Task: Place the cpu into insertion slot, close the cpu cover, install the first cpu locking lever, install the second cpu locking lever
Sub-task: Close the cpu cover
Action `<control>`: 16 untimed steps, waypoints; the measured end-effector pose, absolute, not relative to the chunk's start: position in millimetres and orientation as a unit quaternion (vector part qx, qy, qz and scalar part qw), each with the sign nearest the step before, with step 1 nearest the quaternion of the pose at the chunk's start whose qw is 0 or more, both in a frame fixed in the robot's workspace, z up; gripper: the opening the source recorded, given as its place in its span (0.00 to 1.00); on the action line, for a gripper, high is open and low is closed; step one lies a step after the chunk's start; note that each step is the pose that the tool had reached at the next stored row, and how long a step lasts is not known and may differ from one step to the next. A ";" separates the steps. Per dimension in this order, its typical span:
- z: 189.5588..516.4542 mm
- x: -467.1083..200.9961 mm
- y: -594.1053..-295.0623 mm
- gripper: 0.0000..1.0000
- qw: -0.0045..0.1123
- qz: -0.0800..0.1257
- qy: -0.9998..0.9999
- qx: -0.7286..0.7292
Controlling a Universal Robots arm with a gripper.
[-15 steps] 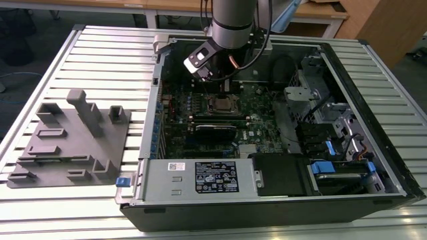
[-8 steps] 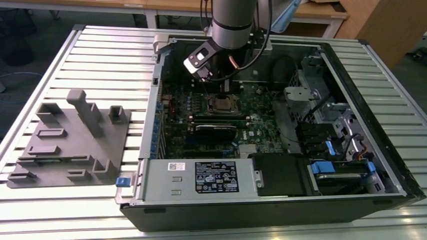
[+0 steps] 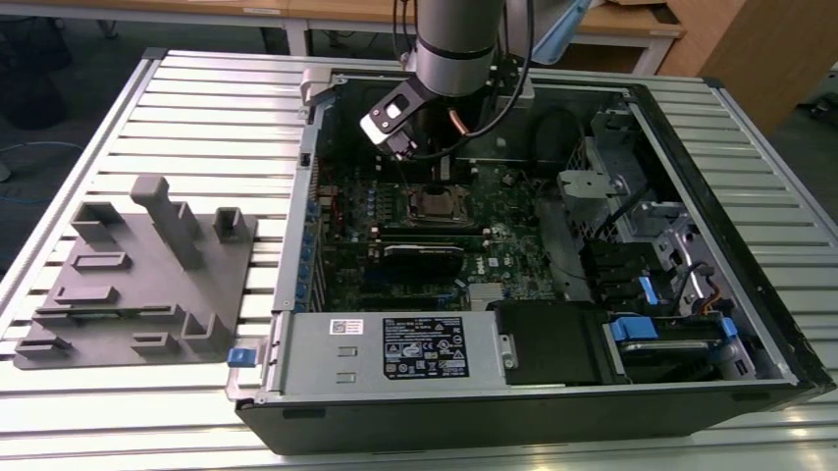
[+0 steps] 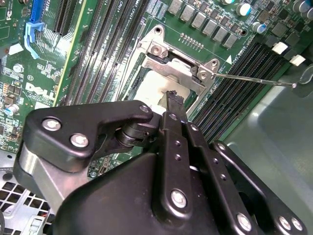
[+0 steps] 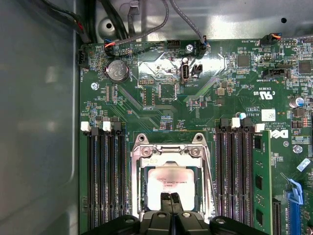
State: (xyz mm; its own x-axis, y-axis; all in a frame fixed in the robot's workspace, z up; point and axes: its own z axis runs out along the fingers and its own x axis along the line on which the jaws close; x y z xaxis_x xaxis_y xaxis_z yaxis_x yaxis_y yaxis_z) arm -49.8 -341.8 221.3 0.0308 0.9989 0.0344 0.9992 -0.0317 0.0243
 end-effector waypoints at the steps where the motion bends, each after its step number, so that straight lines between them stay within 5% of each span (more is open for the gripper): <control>1: 221.3 -49.8 -341.8 0.11 0.003 -0.021 -0.696 -0.718; 16: 221.0 -49.8 -341.8 0.11 0.005 -0.020 -0.762 -0.647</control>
State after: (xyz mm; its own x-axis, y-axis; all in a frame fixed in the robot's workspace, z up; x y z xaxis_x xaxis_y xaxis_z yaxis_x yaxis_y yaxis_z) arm -49.8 -341.8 221.0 -0.1633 0.9860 0.0344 0.9864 0.1625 0.0243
